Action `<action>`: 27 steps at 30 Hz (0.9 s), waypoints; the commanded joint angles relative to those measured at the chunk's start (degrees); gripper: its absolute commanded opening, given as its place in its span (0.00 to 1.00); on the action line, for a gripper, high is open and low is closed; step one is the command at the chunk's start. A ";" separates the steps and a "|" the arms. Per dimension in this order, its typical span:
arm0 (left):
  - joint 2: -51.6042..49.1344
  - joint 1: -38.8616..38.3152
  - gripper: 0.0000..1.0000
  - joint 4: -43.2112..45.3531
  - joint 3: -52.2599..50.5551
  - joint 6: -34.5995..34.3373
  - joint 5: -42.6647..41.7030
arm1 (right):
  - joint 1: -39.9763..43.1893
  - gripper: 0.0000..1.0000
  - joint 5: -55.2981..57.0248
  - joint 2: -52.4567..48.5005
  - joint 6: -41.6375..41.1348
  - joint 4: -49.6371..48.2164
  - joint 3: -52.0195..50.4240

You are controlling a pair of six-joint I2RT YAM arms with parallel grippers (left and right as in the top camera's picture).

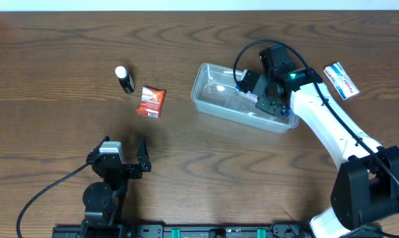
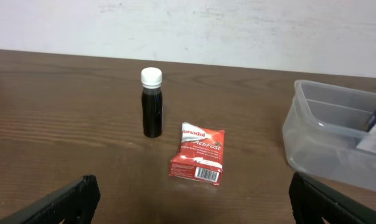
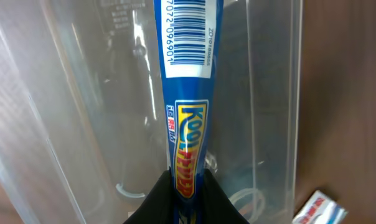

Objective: Pack container

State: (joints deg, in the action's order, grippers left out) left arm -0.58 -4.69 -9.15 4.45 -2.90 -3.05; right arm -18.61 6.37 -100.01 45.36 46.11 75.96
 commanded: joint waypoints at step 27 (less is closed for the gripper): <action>0.35 -0.11 0.98 -0.59 -1.55 0.74 -0.39 | 1.09 0.06 -4.50 -0.44 3.19 -4.61 0.07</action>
State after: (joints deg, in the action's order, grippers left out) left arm -0.58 -4.69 -9.15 4.45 -2.90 -3.05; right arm -18.11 2.70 -100.05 47.99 42.19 76.01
